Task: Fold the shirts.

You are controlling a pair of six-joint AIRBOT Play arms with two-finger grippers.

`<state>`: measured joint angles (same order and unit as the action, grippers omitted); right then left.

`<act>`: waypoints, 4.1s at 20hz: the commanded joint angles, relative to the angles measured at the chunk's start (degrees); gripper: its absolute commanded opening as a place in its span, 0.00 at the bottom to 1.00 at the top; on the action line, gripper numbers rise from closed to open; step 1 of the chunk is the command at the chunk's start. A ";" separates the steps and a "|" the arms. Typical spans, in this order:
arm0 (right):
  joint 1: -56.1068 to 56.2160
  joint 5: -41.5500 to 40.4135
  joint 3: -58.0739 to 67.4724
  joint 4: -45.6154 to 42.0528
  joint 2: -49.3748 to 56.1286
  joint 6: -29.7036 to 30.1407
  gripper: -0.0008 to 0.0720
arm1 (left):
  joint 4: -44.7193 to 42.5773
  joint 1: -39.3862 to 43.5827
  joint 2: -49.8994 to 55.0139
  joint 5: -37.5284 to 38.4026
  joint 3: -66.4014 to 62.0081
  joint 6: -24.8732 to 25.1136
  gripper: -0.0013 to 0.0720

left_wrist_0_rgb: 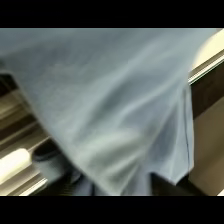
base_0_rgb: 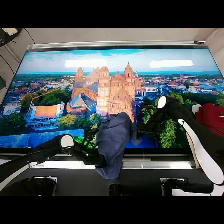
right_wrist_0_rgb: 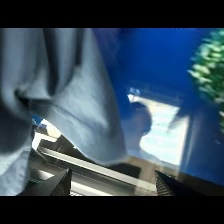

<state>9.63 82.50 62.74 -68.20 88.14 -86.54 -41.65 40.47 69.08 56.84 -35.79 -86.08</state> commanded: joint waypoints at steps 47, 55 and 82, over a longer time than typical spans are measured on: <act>-0.09 -30.97 24.59 -17.68 -0.17 -25.42 0.06 | -17.92 -37.51 12.09 4.50 -33.94 2.21 0.06; -3.69 -22.25 25.20 -7.28 -0.98 -17.09 0.65 | -21.90 -43.91 17.07 13.05 -42.69 5.57 0.85; -1.05 -11.65 -20.74 9.62 -15.78 -1.33 0.72 | -15.91 -49.31 20.04 10.95 -22.18 17.18 0.06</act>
<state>2.96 79.00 48.53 -64.36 72.95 -86.76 -57.25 -8.86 89.58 67.31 -58.00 -69.21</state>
